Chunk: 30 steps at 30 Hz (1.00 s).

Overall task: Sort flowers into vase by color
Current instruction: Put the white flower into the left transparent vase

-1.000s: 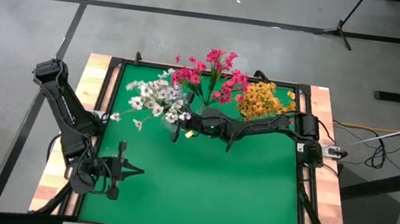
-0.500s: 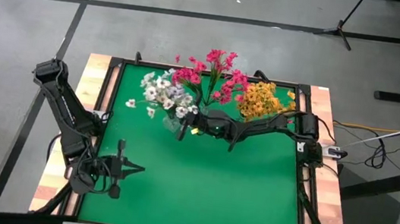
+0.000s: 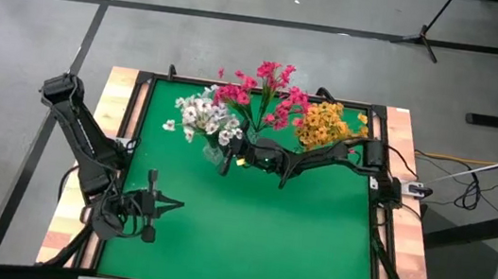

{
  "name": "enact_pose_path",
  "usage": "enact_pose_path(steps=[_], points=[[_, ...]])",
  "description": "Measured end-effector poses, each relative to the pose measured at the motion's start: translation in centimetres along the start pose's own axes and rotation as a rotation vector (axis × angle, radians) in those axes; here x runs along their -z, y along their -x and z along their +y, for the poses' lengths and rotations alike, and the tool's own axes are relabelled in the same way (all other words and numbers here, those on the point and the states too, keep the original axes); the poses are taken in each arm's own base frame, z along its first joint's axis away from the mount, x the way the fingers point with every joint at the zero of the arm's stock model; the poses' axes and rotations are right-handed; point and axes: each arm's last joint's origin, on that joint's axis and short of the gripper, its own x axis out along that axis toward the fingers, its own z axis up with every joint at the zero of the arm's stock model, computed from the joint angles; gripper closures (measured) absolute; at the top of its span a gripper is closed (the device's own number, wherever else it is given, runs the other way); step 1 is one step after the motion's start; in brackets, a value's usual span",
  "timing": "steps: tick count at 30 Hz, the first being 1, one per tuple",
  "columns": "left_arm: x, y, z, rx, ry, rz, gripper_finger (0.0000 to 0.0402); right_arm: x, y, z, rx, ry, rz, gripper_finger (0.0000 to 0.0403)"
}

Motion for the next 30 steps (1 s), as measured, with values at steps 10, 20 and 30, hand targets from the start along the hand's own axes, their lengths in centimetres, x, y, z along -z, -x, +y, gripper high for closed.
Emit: enact_pose_path(steps=[10,20,30], points=[[0.1,-0.1,0.1,-0.006,-0.008,0.005,0.0401,1.8,-0.2,0.2,0.001,-0.032,0.026,0.0393],[0.1,-0.1,0.1,-0.011,-0.010,0.003,0.0401,2.7,-0.1,0.3,0.019,-0.037,0.101,0.0347],[0.1,-0.1,0.1,-0.011,-0.009,0.003,0.0401,2.7,-0.1,0.3,0.018,-0.033,0.103,0.0275]])
